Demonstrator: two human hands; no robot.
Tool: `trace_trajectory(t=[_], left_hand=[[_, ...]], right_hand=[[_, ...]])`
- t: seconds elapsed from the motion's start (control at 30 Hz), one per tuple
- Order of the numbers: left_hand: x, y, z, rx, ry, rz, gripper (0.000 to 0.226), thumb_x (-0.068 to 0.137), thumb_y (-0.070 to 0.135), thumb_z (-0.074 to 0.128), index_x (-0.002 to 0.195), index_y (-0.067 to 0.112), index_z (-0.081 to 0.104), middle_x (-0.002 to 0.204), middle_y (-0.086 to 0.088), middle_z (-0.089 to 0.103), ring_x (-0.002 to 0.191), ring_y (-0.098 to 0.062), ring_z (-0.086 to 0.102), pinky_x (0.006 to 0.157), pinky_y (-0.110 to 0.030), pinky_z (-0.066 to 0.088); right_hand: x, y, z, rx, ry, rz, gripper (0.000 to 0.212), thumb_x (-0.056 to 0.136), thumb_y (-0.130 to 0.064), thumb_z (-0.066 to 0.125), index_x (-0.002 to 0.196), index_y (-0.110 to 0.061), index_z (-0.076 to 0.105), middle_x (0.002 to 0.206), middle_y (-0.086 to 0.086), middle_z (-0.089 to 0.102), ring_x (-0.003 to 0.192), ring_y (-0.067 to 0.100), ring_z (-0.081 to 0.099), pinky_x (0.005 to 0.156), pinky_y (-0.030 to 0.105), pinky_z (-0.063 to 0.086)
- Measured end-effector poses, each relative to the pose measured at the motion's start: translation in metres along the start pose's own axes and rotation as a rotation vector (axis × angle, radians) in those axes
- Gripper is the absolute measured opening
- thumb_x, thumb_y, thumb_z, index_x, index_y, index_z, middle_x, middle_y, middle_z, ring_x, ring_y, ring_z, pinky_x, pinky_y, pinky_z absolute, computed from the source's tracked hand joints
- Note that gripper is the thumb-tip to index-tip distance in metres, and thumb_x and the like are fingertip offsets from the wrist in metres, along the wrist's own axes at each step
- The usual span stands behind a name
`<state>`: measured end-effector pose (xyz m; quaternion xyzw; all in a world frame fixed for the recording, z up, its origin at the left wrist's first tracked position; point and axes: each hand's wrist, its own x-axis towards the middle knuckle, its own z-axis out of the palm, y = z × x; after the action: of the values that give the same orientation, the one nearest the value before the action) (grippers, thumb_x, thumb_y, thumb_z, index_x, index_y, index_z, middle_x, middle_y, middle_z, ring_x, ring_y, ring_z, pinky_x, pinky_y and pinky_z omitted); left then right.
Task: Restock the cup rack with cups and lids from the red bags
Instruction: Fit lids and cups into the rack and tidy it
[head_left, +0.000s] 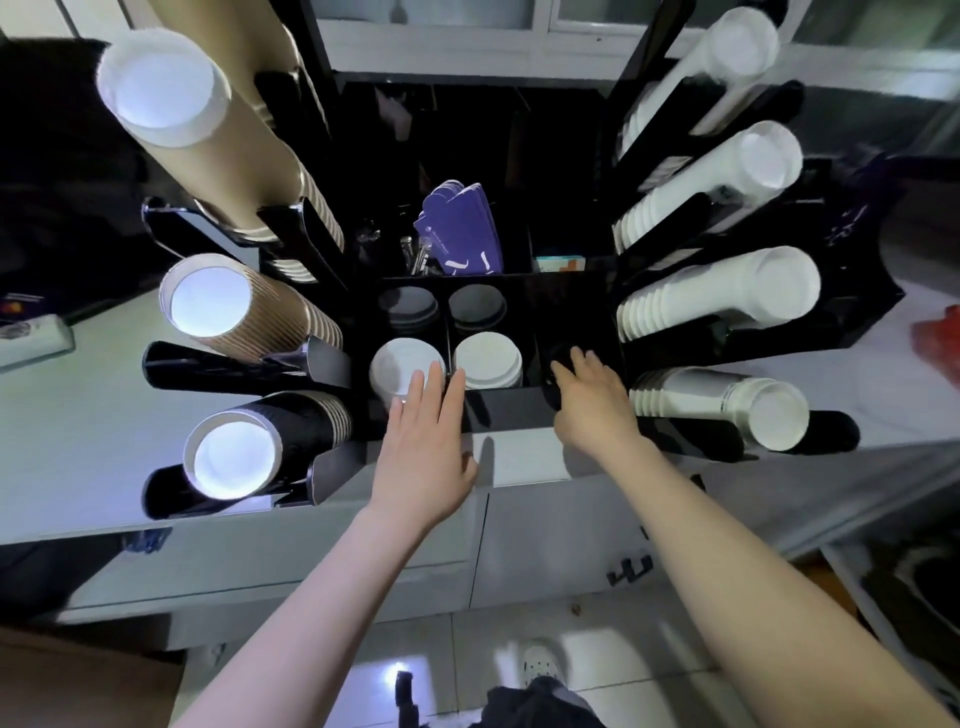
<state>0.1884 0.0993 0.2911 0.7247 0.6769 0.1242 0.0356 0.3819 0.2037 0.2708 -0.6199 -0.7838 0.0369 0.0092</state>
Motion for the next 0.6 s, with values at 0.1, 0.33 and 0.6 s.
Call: trace_trajectory(t=[0.1,0.33,0.6], left_hand=[[-0.004,-0.001,-0.003,-0.009,0.001,0.012,0.081,0.089,0.030,0.049,0.151,0.013,0.001,0.159,-0.011,-0.002,0.146,-0.030,-0.003,0.116,-0.042,0.008],[-0.009,0.003,-0.009,-0.046,0.000,0.037,0.078,0.088,0.028,0.050,0.151,0.014,0.005,0.159,-0.010,0.000,0.146,-0.029,-0.002,0.116,-0.042,0.009],[0.013,0.043,-0.041,-0.188,0.123,0.165,0.071,0.091,0.025,0.055,0.151,0.014,0.017,0.159,-0.007,0.012,0.147,-0.026,0.006,0.116,-0.043,0.011]], right_hand=[[0.000,-0.002,-0.002,-0.058,-0.046,0.023,0.075,0.084,-0.010,0.049,0.151,-0.019,0.017,0.159,0.017,0.008,0.146,0.031,0.005,0.118,0.041,0.002],[-0.019,-0.010,-0.022,0.215,0.079,-0.062,0.069,0.087,-0.003,0.047,0.150,-0.014,0.023,0.159,0.007,0.016,0.147,0.024,0.005,0.119,0.042,0.006],[-0.064,0.004,-0.092,0.557,0.338,-0.193,0.043,0.094,-0.016,0.055,0.136,-0.021,0.051,0.143,-0.006,0.047,0.136,0.004,0.031,0.106,0.009,0.017]])
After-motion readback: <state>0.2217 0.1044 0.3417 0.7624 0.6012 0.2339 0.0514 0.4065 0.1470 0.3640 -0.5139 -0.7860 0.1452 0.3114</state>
